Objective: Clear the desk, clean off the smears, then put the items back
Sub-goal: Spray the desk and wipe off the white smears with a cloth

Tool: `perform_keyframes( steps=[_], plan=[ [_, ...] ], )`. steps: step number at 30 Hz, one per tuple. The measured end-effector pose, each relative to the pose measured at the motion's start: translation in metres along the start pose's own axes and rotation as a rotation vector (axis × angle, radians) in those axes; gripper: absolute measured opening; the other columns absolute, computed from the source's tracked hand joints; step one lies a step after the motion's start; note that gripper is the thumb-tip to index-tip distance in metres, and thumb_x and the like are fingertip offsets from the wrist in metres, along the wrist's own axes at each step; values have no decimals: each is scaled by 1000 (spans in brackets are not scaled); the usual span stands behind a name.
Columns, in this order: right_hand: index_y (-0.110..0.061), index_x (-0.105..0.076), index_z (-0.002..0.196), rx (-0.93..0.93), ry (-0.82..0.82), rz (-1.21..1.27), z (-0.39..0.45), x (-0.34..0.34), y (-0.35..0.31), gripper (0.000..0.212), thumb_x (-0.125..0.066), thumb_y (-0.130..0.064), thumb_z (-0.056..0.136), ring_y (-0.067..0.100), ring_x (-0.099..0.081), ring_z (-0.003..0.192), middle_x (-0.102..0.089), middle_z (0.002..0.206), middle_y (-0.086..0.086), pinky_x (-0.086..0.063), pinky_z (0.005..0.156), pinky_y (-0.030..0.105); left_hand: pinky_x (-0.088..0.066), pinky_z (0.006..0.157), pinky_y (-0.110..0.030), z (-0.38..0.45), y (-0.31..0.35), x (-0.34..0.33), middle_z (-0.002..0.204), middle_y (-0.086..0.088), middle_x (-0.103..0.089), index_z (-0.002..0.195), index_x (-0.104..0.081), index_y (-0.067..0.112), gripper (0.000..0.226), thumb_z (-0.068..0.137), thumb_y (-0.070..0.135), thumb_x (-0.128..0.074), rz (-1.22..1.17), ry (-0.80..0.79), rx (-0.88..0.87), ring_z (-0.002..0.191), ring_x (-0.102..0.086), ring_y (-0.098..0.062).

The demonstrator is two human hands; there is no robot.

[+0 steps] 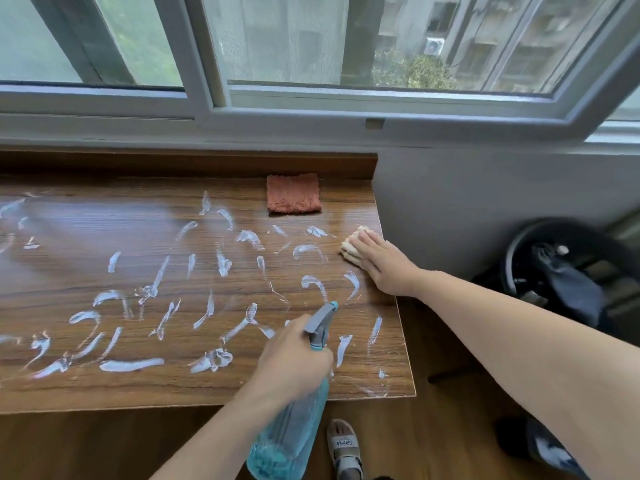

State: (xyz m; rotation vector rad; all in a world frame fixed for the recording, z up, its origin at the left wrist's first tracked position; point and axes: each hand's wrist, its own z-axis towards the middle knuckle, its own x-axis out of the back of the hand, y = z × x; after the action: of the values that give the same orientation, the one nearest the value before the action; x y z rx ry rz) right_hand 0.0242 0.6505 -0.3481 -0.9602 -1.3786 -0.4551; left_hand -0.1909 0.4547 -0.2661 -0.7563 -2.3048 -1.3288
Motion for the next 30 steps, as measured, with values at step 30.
perform_keyframes(
  steps=[30],
  plan=[
    [-18, -42, 153, 108, 98, 23, -14, -10, -2, 48, -45, -25, 106, 25, -27, 151, -39, 158, 5, -31, 120, 46, -44, 63, -30, -39, -1, 20, 84, -16, -50, 118, -59, 36, 44, 92, 1, -65, -266, 474, -154, 73, -49, -23]
  ],
)
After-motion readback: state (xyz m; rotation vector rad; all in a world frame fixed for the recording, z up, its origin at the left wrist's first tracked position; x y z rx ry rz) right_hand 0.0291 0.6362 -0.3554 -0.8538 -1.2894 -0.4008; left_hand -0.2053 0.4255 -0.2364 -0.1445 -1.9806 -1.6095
